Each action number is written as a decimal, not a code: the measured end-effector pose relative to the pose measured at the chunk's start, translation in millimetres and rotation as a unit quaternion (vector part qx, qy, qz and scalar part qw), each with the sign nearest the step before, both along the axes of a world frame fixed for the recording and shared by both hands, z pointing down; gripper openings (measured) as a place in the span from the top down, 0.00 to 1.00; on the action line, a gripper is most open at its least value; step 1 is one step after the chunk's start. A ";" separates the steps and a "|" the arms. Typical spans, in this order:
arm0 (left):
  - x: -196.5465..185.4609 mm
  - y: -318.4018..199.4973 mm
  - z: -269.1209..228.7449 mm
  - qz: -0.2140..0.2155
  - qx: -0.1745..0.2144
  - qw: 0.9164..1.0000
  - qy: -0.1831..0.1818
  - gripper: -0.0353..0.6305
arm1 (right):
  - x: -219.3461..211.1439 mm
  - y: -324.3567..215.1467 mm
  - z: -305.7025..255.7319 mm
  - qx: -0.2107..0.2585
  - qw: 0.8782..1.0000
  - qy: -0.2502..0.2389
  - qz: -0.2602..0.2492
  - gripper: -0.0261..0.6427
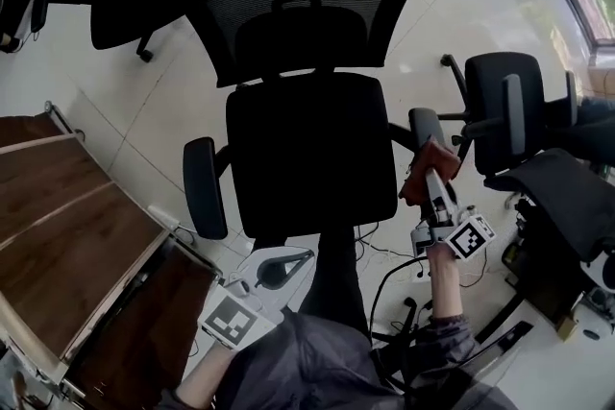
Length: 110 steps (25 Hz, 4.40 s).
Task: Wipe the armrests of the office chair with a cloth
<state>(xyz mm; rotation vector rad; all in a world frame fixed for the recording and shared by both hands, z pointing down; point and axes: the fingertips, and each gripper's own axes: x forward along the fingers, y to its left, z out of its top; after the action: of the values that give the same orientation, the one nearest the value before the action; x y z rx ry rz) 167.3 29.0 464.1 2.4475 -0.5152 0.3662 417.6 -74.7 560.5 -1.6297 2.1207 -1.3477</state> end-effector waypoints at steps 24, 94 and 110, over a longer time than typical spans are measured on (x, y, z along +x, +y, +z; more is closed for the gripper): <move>-47.4 11.2 49.6 0.032 -0.064 0.997 -0.030 0.92 | 24.5 -13.9 272.3 -0.164 0.927 -0.026 0.337 0.88; -106.8 -17.3 -26.3 -0.049 -0.007 0.999 0.004 0.92 | -79.5 -13.6 26.1 -0.056 0.982 -0.094 0.155 0.87; -92.6 13.0 -141.7 -0.181 0.051 0.981 0.045 0.92 | -163.7 37.4 -238.6 0.173 0.952 0.117 -0.222 0.87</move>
<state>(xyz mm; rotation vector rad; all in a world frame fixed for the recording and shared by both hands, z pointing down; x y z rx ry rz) 74.7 41.9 322.4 2.3876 -0.9404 0.0786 253.9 -37.2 321.9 -1.2718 2.7948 -0.8193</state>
